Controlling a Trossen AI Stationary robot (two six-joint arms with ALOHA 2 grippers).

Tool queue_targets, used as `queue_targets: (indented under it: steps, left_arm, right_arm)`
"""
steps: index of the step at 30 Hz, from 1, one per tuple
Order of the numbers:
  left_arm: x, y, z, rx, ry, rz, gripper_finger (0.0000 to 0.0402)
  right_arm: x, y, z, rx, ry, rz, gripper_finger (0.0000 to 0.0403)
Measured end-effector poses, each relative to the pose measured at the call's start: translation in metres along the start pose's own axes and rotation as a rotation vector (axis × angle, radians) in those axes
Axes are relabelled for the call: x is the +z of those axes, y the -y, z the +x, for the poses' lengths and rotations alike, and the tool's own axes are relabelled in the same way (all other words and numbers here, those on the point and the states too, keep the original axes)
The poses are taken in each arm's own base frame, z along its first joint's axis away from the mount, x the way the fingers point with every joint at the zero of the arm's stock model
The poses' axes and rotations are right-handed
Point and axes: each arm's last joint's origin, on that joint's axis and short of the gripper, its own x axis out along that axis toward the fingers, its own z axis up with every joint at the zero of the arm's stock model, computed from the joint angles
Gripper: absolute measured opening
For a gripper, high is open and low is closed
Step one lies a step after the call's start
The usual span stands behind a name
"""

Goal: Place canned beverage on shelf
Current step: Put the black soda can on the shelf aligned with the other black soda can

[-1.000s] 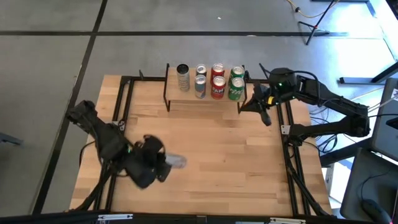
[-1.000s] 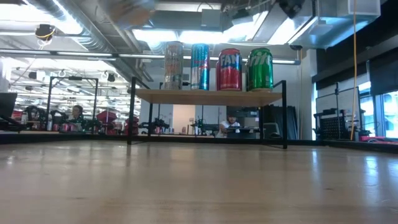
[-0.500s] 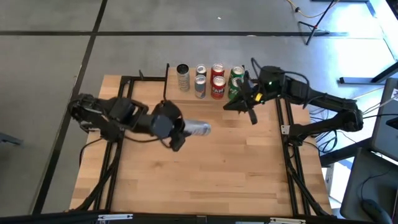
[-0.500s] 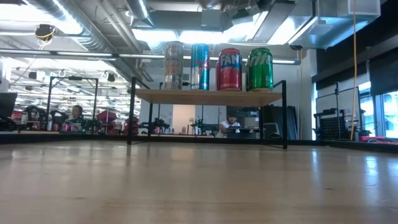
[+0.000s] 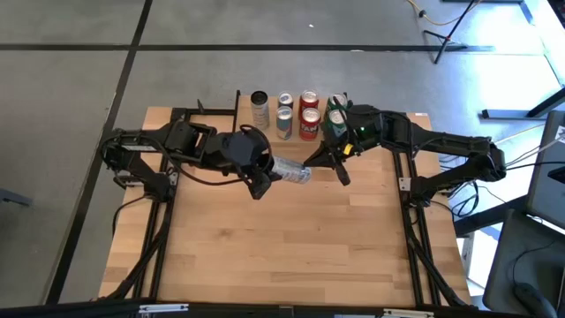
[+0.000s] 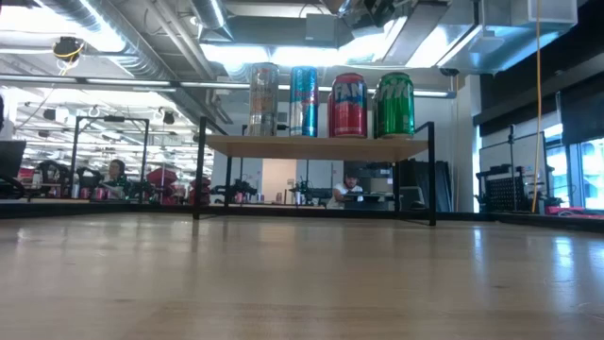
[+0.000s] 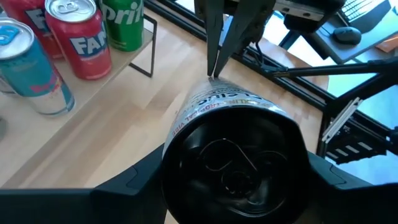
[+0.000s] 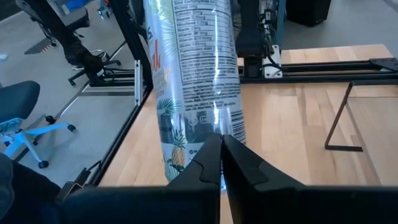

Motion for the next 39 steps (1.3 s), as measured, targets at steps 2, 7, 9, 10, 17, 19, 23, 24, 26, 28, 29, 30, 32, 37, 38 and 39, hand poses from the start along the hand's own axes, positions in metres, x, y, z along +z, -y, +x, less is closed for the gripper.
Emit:
queue_targets:
  steps: [2, 7, 9, 10, 17, 19, 23, 24, 26, 28, 29, 30, 32, 37, 38, 39]
  left_arm:
    - [0.002, -0.003, 0.001, 0.005, 0.003, -0.006, 0.022]
    - [0.01, -0.009, 0.003, 0.021, 0.047, -0.008, 0.022]
    - [0.015, -0.011, 0.004, 0.025, 0.077, 0.0, 0.022]
    - [0.017, -0.012, 0.004, 0.028, 0.092, 0.005, 0.022]
    - [0.029, -0.024, 0.006, 0.053, 0.134, 0.028, 0.0212]
    - [0.031, -0.028, 0.007, 0.053, 0.134, 0.041, 0.0211]
    - [0.037, -0.035, 0.007, 0.072, 0.147, 0.072, 0.0211]
    - [0.038, -0.037, 0.007, 0.077, 0.151, 0.08, 0.0211]
    - [0.04, -0.041, 0.007, 0.083, 0.151, 0.1, 0.0211]
    - [0.042, -0.045, 0.008, 0.075, 0.14, 0.12, 0.0211]
    - [0.043, -0.048, 0.009, 0.075, 0.133, 0.124, 0.0211]
    - [0.043, -0.05, 0.01, 0.08, 0.123, 0.131, 0.0211]
    - [0.043, -0.055, 0.011, 0.108, 0.096, 0.16, 0.0211]
    - [0.037, -0.076, 0.014, 0.208, -0.036, 0.249, 0.0211]
    - [0.037, -0.08, 0.014, 0.225, -0.057, 0.266, 0.0211]
    - [0.037, -0.085, 0.014, 0.239, -0.078, 0.284, 0.0211]
  right_arm:
    - [0.001, 0.0, 0.0, -0.004, 0.005, -0.003, 0.001]
    - [0.0, 0.003, 0.003, -0.02, 0.0, 0.0, 0.001]
    - [-0.001, 0.004, 0.004, -0.033, -0.005, 0.003, 0.001]
    - [-0.002, 0.005, 0.006, -0.042, -0.01, 0.005, 0.001]
    - [-0.001, 0.01, 0.012, -0.086, 0.013, -0.004, 0.001]
    - [0.0, 0.011, 0.014, -0.108, 0.019, -0.006, 0.001]
    - [0.002, 0.015, 0.018, -0.148, 0.055, -0.02, 0.001]
    - [0.003, 0.016, 0.02, -0.156, 0.066, -0.023, 0.001]
    - [0.004, 0.018, 0.023, -0.171, 0.088, -0.001, 0.001]
    - [0.003, 0.02, 0.026, -0.184, 0.09, 0.022, 0.001]
    - [0.003, 0.021, 0.027, -0.193, 0.088, 0.027, 0.001]
    - [0.002, 0.024, 0.026, -0.209, 0.088, 0.029, 0.001]
    - [0.005, 0.025, 0.02, -0.227, 0.106, 0.027, 0.001]
    - [0.012, 0.026, -0.008, -0.29, 0.14, 0.031, 0.001]
    - [0.012, 0.026, -0.013, -0.299, 0.14, 0.035, 0.001]
    - [0.013, 0.027, -0.017, -0.311, 0.14, 0.039, 0.001]
